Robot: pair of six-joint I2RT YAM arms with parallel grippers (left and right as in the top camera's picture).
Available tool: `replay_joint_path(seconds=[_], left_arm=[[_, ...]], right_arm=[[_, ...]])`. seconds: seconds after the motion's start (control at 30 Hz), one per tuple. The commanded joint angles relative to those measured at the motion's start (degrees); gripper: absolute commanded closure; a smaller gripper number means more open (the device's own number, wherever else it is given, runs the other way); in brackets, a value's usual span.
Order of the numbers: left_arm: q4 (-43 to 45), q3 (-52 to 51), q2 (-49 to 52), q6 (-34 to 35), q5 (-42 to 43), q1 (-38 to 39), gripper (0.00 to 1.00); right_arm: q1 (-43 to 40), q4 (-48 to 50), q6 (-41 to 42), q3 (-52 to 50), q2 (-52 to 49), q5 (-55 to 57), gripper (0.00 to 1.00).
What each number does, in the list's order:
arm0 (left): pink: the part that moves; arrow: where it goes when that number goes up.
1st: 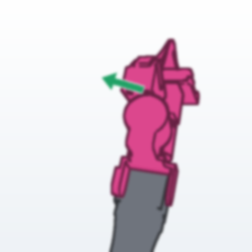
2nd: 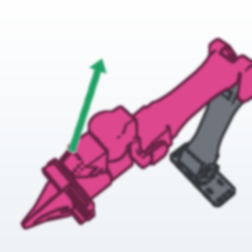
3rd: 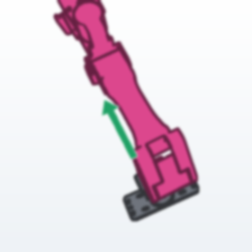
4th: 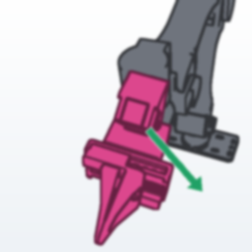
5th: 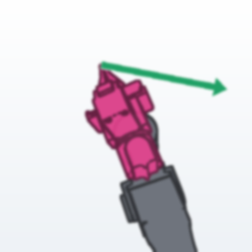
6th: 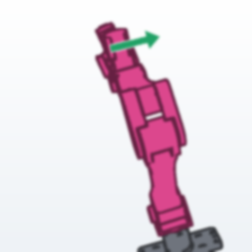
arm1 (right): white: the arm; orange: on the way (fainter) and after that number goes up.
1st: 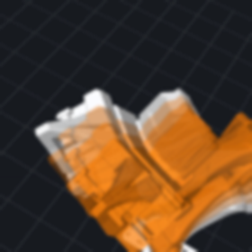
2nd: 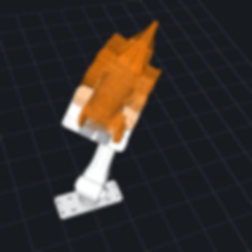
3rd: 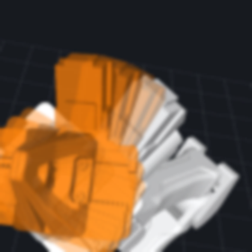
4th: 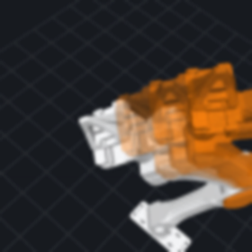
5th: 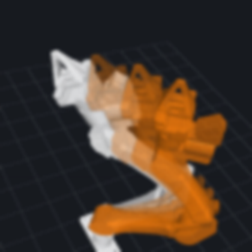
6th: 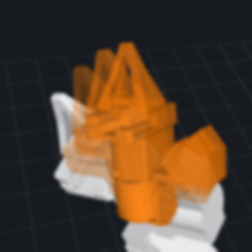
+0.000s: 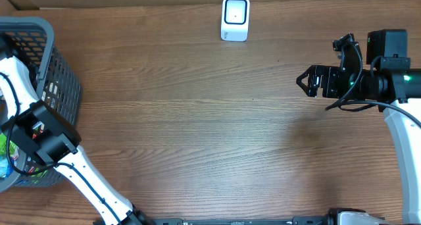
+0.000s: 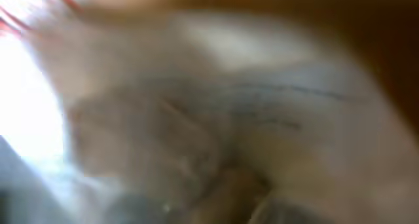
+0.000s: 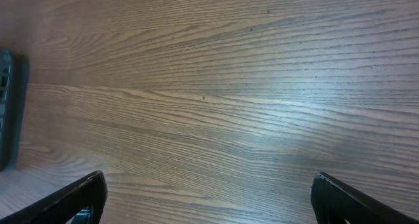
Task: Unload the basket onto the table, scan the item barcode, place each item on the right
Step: 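Grasp the clear-and-tan snack bag in the basket with the left gripper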
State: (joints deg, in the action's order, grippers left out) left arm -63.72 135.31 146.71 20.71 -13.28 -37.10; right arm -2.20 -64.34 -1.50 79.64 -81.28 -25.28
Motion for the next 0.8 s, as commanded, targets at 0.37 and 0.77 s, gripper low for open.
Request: replay_joint_path(seconds=[0.37,0.77], left_arm=[[-6.16,6.86,-1.55,-0.31,8.11,-0.07,0.96],[-16.7,23.91,-23.08,-0.35,8.96,1.11,0.96]], right_arm=[[0.26,0.76,-0.39,1.36,0.13,-0.31,0.0],[0.26,1.27,-0.42,1.36,0.13,-0.31,0.0]])
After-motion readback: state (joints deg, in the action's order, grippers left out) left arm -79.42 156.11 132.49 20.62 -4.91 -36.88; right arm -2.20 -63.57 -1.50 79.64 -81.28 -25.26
